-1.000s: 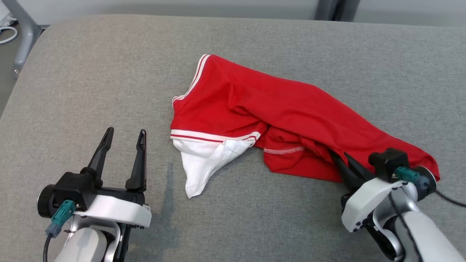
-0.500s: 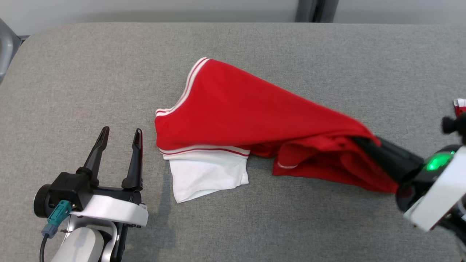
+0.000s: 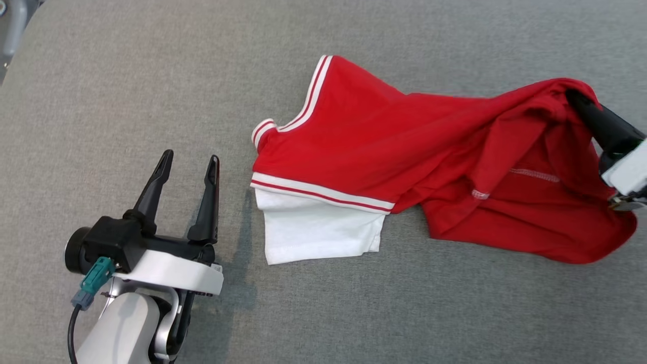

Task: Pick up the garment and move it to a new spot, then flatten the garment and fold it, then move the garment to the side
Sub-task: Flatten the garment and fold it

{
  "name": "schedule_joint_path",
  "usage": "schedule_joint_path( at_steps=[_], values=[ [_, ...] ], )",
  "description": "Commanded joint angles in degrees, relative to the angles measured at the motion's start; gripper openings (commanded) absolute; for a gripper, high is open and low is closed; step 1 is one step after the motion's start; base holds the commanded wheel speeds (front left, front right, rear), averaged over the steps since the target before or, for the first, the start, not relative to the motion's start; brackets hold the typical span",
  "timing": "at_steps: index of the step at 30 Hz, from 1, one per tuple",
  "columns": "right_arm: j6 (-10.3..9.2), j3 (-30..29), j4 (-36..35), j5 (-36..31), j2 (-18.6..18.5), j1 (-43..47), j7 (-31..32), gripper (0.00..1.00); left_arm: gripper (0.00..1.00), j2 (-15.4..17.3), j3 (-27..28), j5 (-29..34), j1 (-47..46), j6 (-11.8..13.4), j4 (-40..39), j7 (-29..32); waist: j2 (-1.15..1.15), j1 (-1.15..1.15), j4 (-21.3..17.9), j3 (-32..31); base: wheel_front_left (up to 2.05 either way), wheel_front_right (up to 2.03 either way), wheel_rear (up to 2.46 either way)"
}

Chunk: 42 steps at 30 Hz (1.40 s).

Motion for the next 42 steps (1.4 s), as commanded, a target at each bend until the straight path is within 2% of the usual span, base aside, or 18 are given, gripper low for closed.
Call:
schedule_joint_path(
  at_steps=[1,2,3,7,14,20,24,26,30,36,42],
  values=[
    [0.02,1.7,3.1,-0.7,-0.6,-1.1,-3.5,0.04,1.0,-0.1,0.2,0.5,-1.2,-0.3,0.2,-0.2,0.0,0.0,1.1,1.4,0.0,0.0,0.0],
    [0.02,2.7,5.2,-1.1,-1.0,-1.5,-5.8,0.46,1.0,-0.2,0.2,0.6,-1.5,-0.4,0.4,-0.3,0.0,0.0,1.2,1.6,0.0,0.0,0.0],
    [0.02,4.0,6.7,-1.5,-1.5,-2.0,-8.1,1.0,1.0,-0.2,0.3,0.7,-1.8,-0.5,0.5,-0.3,0.0,0.0,1.3,1.8,0.0,0.0,0.0],
    [0.03,8.2,12.2,-3.0,-2.8,-1.7,-17.3,1.0,1.0,-0.6,0.7,1.1,-2.2,-0.7,0.9,-0.4,0.0,0.0,0.9,1.8,0.0,0.0,0.0],
    [0.02,9.4,17.2,-4.5,-2.0,1.3,-29.5,1.0,1.0,-0.2,1.9,1.2,-1.1,-0.4,0.9,-0.4,0.0,0.0,-1.5,0.1,0.0,0.0,0.0],
    [0.02,7.3,15.3,-6.0,0.6,5.3,-38.3,1.0,1.0,0.9,3.0,1.3,0.4,0.2,0.4,-0.4,0.0,0.0,-4.5,-2.8,0.0,0.0,0.0],
    [0.02,5.1,11.2,-10.9,1.5,8.4,-42.1,1.0,1.0,1.8,3.2,1.2,1.7,0.9,-0.3,0.3,0.0,0.0,-6.1,-5.4,0.0,0.0,0.0],
    [0.02,3.8,8.6,-15.1,2.0,9.8,-42.7,1.0,1.0,2.2,3.3,1.3,2.5,1.2,-0.7,0.8,0.0,0.0,-6.8,-6.7,0.0,0.0,0.0],
    [0.02,2.5,2.6,-23.0,4.4,13.7,-40.0,1.0,1.0,2.7,3.5,0.9,4.3,2.1,-1.5,1.4,0.0,0.0,-8.0,-9.0,0.0,0.0,0.0],
    [0.02,0.4,-7.2,-33.7,9.7,22.0,-34.9,1.0,1.0,3.8,3.1,1.0,8.0,3.2,-3.3,2.8,0.0,0.0,-9.1,-12.1,0.0,0.0,0.0],
    [0.02,-0.9,-13.5,-37.7,12.2,27.0,-31.6,1.0,1.0,4.5,3.2,0.6,10.4,4.5,-6.2,4.4,0.0,0.0,-9.5,-13.1,0.0,0.0,0.0]
  ],
)
